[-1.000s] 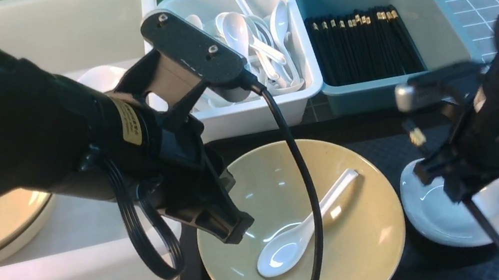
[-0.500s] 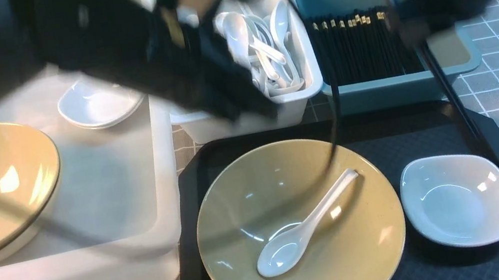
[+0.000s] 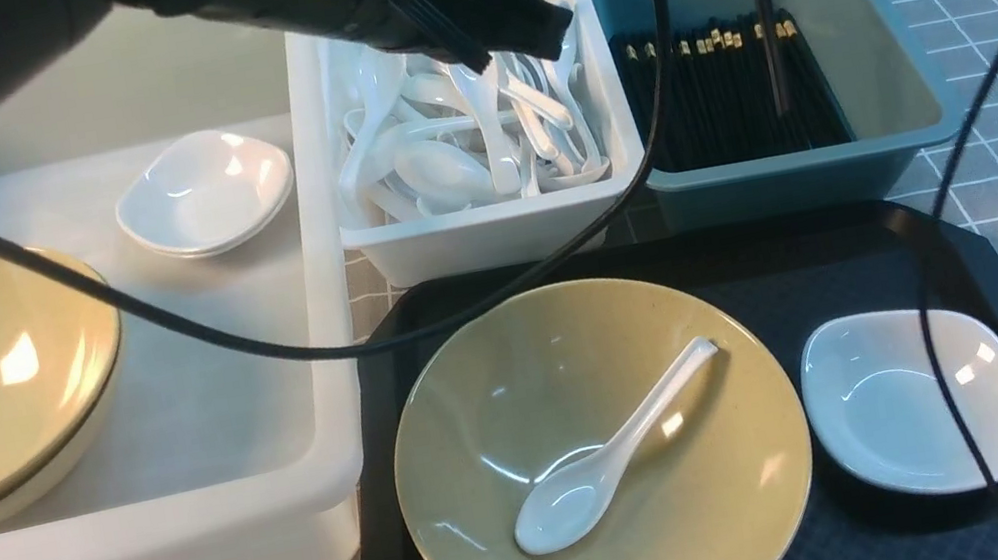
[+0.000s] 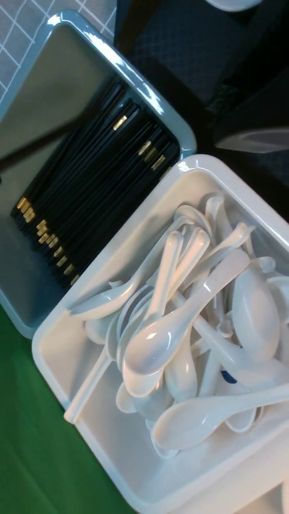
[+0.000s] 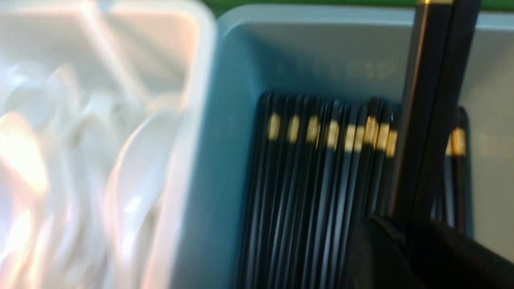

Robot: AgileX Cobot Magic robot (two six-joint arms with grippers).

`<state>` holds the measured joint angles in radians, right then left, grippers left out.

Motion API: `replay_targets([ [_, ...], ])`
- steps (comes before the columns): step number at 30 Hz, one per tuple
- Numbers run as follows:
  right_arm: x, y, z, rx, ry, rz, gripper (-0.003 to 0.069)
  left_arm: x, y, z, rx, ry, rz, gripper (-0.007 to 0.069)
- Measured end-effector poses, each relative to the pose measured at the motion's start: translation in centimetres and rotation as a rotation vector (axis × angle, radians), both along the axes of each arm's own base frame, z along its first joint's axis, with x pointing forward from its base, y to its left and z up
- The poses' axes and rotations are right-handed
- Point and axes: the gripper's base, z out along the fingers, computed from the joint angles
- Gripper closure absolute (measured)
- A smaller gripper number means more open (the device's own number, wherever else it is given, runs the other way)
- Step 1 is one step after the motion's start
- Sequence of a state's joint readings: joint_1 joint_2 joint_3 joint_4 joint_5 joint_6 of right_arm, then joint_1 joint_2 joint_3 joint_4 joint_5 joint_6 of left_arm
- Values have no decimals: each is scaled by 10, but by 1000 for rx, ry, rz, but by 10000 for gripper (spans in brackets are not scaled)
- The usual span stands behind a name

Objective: On grey table put chopsticks spoon bowls plates into blue grey white boxes.

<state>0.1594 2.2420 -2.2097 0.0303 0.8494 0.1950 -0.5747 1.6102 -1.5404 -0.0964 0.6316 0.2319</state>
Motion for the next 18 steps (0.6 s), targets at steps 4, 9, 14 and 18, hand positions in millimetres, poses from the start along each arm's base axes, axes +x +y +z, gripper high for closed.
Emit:
replay_targets([
  [4,19,-5,-39,6,44,-28,504,-7,4,6,10,15,-4,636],
  [9,21,-6,-58,-5,112,-29,393,-18,11,8,21,32,-7,636],
  [14,4,-6,-32,-85,217,59,209,-35,22,15,28,48,-8,636],
  [18,-24,6,23,-190,190,226,155,-64,40,40,26,39,-15,636],
])
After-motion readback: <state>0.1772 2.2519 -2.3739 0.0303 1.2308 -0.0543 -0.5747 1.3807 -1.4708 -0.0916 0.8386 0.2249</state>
